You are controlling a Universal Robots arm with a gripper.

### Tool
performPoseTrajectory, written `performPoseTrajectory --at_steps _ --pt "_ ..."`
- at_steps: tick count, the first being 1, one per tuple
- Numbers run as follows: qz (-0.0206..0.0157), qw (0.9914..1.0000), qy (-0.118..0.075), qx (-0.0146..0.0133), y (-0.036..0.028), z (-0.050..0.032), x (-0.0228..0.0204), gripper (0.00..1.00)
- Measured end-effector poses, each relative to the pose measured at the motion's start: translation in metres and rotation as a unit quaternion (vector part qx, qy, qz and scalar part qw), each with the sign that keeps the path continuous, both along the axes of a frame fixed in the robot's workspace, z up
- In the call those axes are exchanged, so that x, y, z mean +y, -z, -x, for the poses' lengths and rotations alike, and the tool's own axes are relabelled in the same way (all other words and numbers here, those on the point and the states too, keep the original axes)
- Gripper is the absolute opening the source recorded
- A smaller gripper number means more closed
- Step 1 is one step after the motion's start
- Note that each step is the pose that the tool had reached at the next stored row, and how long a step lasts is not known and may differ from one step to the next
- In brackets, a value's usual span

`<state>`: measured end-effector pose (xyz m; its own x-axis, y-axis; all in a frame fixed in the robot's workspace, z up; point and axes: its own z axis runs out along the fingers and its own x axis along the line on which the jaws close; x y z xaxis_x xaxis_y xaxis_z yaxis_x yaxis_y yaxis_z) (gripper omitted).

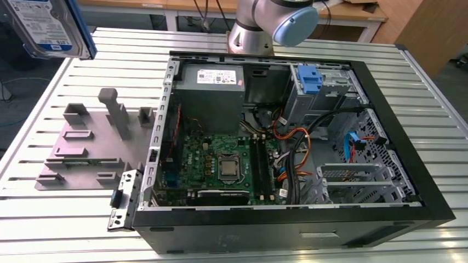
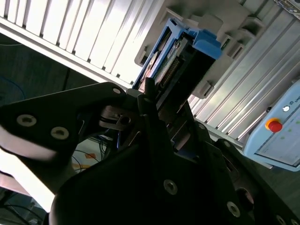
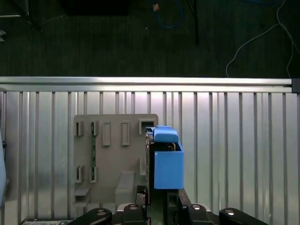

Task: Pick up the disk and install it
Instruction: 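Pick up the disk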

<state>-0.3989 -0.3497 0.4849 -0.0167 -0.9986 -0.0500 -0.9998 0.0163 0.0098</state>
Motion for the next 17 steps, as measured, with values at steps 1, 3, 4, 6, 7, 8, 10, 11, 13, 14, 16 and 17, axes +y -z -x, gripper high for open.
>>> performPoseTrajectory --at_steps 1,3,4,6,7,8,10,11,13,14,16,17 --pt "0.0000 1.00000 0.000 0.0000 -0.0025 0.0000 0.0001 0.35" --pt "0.0000 1.00000 0.000 0.0000 -0.0073 0.0000 0.0003 0.35" --pt "0.0000 1.00000 0.000 0.0000 -0.0096 0.0000 0.0005 0.35" --pt "0.0000 1.00000 0.000 0.0000 -0.0137 0.0000 0.0007 0.35" --pt "0.0000 1.00000 0.000 0.0001 -0.0155 0.0000 0.0008 0.35" --pt "0.0000 1.00000 0.000 0.0001 -0.0174 0.0000 0.0009 0.35" --pt "0.0001 1.00000 0.000 0.0001 -0.0212 0.0000 0.0011 0.35" --pt "0.0001 1.00000 0.000 0.0001 -0.0230 0.0000 0.0012 0.35" --pt "0.0000 1.00000 0.000 0.0001 -0.0258 -0.0001 0.0013 0.35" --pt "0.0000 1.00000 0.000 0.0001 -0.0261 0.0000 0.0013 0.35" --pt "0.0000 1.00000 0.000 0.0000 -0.0262 0.0000 0.0013 0.35" --pt "0.0000 1.00000 0.000 0.0001 -0.0262 0.0000 0.0013 0.35"
